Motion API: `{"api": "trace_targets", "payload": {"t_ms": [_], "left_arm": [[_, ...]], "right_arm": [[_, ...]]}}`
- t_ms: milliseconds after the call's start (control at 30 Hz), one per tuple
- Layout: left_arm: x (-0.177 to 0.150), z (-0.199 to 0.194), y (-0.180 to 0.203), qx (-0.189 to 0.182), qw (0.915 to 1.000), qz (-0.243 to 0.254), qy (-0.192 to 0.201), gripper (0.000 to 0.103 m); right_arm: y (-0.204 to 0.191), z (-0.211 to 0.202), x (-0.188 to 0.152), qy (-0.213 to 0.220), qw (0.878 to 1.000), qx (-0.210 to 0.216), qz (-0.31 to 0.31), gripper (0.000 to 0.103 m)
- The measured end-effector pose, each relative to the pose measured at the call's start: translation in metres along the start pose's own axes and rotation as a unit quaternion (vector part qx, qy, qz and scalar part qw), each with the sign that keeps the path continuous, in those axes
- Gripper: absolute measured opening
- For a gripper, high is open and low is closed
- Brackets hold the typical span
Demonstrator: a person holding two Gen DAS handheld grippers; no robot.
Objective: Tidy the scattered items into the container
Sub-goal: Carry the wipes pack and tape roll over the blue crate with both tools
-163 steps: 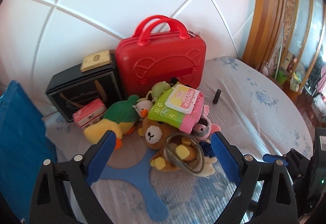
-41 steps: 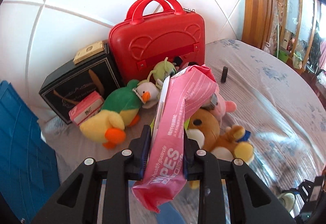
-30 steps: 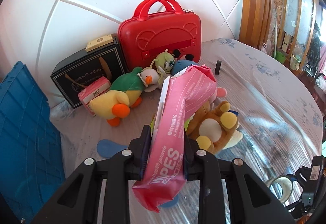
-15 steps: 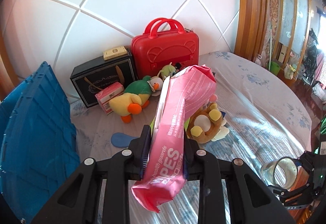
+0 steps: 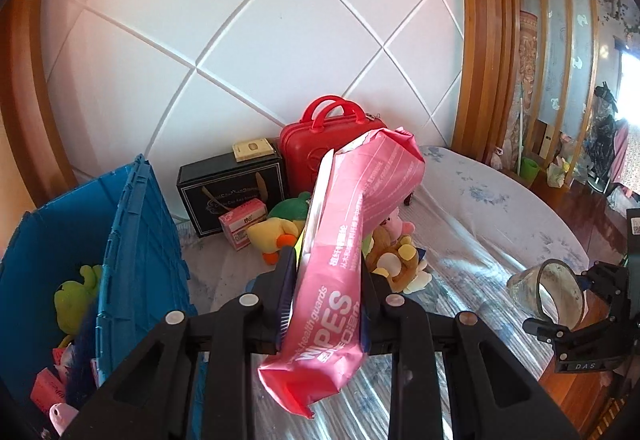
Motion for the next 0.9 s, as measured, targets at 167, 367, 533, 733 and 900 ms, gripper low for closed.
{"api": "trace_targets", "payload": {"t_ms": [167,367,533,733,900], "left_arm": [[0.004,-0.033,-0.01,0.004,0.9996,-0.014,0.023,0.025],[0.009,-0.074,-0.029,0.014,0.9977,-0.033,0.057,0.025],[0.012,-0.106,-0.058,0.034,0.9948,-0.046,0.084,0.025],[0.004,-0.142,-0.107,0.068,0.9897,-0.067,0.106,0.025],[-0.008,-0.172,-0.152,0.101,0.9846,-0.082,0.117,0.025]], "right_arm": [[-0.016,-0.032,0.026,0.032,0.999,0.005,0.0,0.075],[-0.043,-0.061,0.061,0.065,0.998,0.016,-0.018,0.074],[-0.078,-0.08,0.088,0.09,0.995,0.031,-0.043,0.074],[-0.14,-0.097,0.115,0.117,0.989,0.06,-0.073,0.074],[-0.201,-0.109,0.13,0.133,0.982,0.086,-0.104,0.074]]}}
Point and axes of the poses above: each gripper's, at about its wrist camera, not at the fingertips, and z roughly the way its jaws point, y to its right, x to its top, the point moved 10 cm from there along z, roughly the way its jaws point, and after that the axes turned 8 degrees about -x, right-handed, at the moved point
